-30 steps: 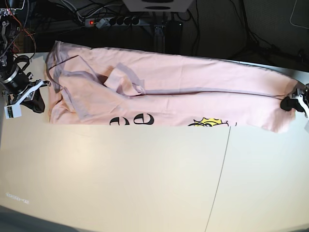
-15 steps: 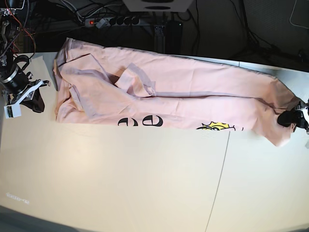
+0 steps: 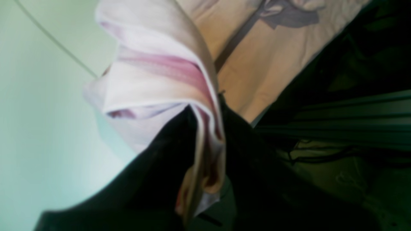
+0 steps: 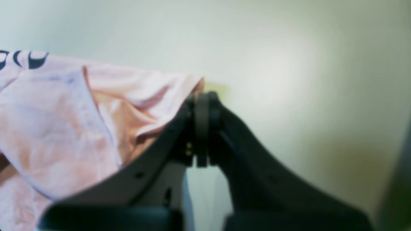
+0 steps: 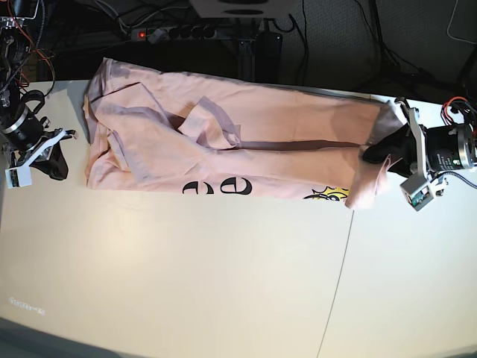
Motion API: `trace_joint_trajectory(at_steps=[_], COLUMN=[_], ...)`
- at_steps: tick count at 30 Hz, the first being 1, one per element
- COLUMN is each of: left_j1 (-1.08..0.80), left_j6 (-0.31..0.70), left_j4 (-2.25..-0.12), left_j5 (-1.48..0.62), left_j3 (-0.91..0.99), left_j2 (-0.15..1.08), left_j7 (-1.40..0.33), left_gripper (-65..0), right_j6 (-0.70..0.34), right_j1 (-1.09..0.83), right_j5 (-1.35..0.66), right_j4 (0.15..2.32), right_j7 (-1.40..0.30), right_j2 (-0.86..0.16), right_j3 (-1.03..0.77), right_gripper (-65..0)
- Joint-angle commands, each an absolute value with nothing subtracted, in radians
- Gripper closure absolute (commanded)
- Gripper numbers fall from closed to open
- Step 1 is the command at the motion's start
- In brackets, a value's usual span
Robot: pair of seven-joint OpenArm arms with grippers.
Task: Fold the T-shirt properly
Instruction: 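Lift the strip end with the left gripper and fold it over the middle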
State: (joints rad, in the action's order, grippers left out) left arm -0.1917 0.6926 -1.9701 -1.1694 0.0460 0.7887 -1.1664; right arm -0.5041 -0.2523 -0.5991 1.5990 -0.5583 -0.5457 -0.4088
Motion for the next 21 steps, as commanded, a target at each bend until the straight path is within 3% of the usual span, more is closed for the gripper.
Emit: trace_joint_trajectory(at_steps=[1,8,16,21], left_j1=[-0.183,-0.183,-0.163,-0.141], left_j6=[0.698,0.698,0.54,0.482], left_j4=[-1.989,-2.03,-2.102,-2.102], left_j5=[-1.168,-0.999,-0.538,-0.368], left_j3=[0.048,-0.025,-0.262,-0.337], left_j2=[0.796,0.696,0.616,0.579], left_j7=[-1.148,-1.088,-0.972,-0.931], left_gripper=[0.0,0.0,0.0,0.0], right_j6=[-0.558,-0.558,-0.558,-0.558], right_j1=[-0.244,-0.244,-0.244,-0.245], right_j5=[-0.606,-0.582,-0.582,-0.582], right_j4=[1.615,1.614,1.614,1.614], right_j7=[-0.54,-0.543,-0.545,-0.552], right_j2=[-0.567,-0.567,-0.567,-0.567], right_j3=[-0.421,-0.421,-0.421,-0.421], right_gripper=[0.0,0.0,0.0,0.0])
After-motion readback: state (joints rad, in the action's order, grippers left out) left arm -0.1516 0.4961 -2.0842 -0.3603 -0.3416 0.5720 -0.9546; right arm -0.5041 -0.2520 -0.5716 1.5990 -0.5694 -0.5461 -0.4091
